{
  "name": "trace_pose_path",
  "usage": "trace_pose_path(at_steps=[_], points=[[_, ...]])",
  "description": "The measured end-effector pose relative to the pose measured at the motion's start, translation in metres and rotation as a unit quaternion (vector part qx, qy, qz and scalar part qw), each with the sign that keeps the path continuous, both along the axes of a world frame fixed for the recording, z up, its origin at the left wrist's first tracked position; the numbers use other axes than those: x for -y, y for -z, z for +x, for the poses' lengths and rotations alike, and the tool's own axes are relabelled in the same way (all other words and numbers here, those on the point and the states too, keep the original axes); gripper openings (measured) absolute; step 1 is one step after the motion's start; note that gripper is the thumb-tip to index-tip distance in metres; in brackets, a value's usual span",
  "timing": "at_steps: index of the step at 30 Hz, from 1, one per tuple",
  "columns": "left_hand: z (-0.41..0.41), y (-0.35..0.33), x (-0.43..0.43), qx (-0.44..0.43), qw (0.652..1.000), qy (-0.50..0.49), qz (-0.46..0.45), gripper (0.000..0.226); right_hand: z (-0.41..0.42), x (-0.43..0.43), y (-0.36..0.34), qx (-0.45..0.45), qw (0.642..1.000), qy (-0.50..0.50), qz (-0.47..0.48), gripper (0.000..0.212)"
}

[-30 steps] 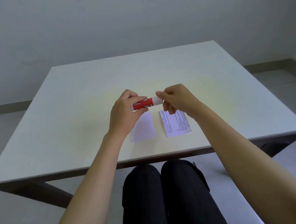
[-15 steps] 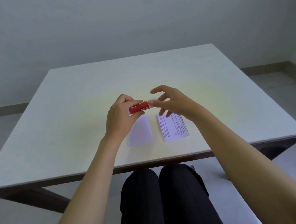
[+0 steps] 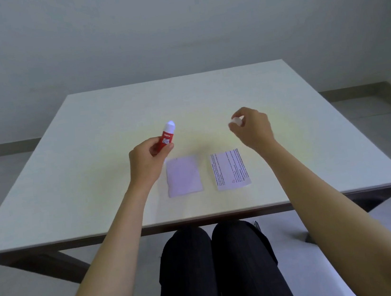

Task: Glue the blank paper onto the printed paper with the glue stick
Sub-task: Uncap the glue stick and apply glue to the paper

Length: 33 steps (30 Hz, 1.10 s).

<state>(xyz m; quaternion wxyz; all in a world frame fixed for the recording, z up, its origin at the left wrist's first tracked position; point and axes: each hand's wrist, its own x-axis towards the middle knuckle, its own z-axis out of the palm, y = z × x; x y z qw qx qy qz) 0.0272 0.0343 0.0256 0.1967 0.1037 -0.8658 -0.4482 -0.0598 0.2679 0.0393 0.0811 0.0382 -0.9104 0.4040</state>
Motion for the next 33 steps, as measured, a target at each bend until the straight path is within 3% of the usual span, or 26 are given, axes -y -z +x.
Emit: trace_pose_path(at_steps=[6,11,16,18,20,21,23,26,29,33], points=[[0.0,0.001,-0.002,0.016,0.991,-0.031,0.128,0.009,-0.021,-0.029,0.034,0.057,0.988,0.059,0.133,0.037],[-0.003,-0.001,-0.006,-0.003,0.987,-0.024,0.16,0.006,-0.03,-0.028,0.04,0.041,0.981,0.047,0.182,0.026],[-0.008,-0.004,-0.013,-0.022,0.979,-0.017,0.201,0.004,-0.019,-0.025,0.03,-0.016,0.959,0.06,0.278,0.067],[-0.011,-0.008,-0.02,-0.042,0.97,-0.03,0.239,0.007,-0.007,-0.008,0.02,-0.081,0.971,0.04,0.219,0.07],[-0.016,-0.014,-0.031,-0.069,0.949,-0.054,0.303,0.015,0.01,0.018,0.01,-0.081,0.993,-0.063,0.058,0.061],[-0.018,-0.017,-0.037,-0.085,0.935,-0.064,0.338,0.018,0.02,0.033,0.005,-0.039,0.99,-0.126,-0.042,0.056],[-0.023,-0.023,-0.047,-0.111,0.912,-0.075,0.387,0.019,0.036,0.056,0.0,0.081,0.944,-0.221,-0.23,0.042],[-0.024,-0.027,-0.053,-0.12,0.898,-0.069,0.418,0.018,0.044,0.07,-0.005,0.157,0.862,-0.222,-0.429,0.02],[-0.022,-0.029,-0.055,-0.125,0.886,-0.046,0.444,0.02,0.04,0.071,-0.007,0.167,0.832,-0.206,-0.487,0.01],[-0.02,-0.029,-0.055,-0.107,0.918,-0.013,0.382,0.014,0.039,0.072,-0.012,0.287,0.835,-0.148,-0.447,0.039]])
